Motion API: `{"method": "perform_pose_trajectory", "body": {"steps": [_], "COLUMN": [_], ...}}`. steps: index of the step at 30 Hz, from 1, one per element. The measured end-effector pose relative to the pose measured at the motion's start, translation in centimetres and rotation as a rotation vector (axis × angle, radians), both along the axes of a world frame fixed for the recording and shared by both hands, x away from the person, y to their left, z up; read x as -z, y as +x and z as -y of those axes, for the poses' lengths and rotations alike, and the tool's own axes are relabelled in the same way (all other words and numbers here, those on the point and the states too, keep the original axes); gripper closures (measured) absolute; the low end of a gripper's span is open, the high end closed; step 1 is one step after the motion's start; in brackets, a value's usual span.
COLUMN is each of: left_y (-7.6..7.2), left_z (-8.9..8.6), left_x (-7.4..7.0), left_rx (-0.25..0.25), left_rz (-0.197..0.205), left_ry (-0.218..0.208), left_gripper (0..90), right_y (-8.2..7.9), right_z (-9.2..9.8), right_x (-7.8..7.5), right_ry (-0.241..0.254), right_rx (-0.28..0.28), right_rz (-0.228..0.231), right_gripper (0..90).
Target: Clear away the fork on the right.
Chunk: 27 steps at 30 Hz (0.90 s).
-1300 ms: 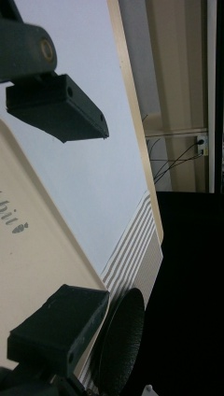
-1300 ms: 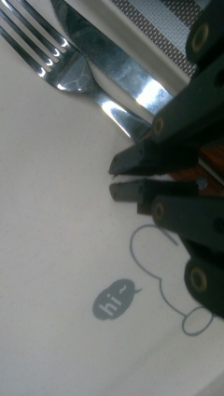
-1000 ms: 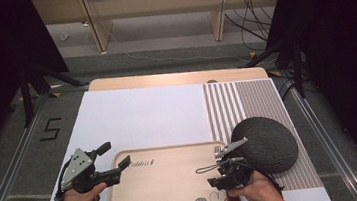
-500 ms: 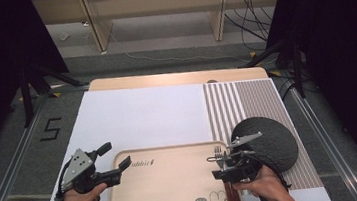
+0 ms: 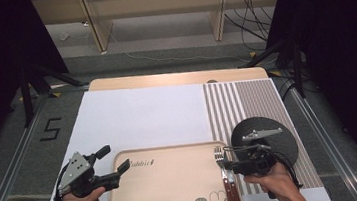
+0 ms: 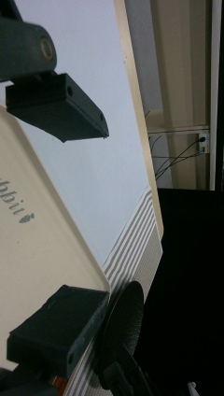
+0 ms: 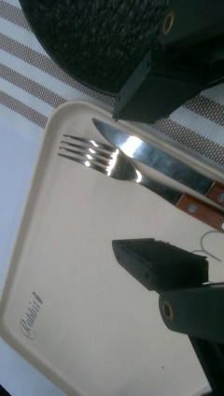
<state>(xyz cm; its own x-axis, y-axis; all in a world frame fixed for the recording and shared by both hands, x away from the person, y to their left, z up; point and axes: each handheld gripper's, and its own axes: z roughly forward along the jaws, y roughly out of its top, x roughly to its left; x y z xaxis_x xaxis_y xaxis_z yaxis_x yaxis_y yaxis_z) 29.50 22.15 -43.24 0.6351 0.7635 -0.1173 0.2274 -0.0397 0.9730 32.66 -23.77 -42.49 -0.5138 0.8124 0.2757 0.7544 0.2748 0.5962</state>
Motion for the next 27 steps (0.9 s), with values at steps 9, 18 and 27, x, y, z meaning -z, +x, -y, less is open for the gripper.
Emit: {"method": "perform_pose_trajectory", "body": {"steps": [9, 18, 27], "left_y": [-0.2, -0.3, -0.4], "left_z": [0.0, -0.1, -0.1], "left_x": [0.0, 0.0, 0.0], "left_rx": [0.003, 0.006, 0.011], "left_rz": [0.0, -0.001, 0.0], "left_ry": [0.003, -0.003, -0.011], "left_gripper": [16.8, 16.8, 16.7], "right_y": [0.0, 0.1, -0.1], "right_z": [1.8, 3.2, 4.5], "right_x": [-0.3, -0.4, -0.8], "right_ry": [0.035, 0.034, 0.087], "right_rx": [0.057, 0.101, 0.165], "right_rz": [0.008, 0.026, 0.021], "right_gripper": [29.2, 23.4, 23.2]}}
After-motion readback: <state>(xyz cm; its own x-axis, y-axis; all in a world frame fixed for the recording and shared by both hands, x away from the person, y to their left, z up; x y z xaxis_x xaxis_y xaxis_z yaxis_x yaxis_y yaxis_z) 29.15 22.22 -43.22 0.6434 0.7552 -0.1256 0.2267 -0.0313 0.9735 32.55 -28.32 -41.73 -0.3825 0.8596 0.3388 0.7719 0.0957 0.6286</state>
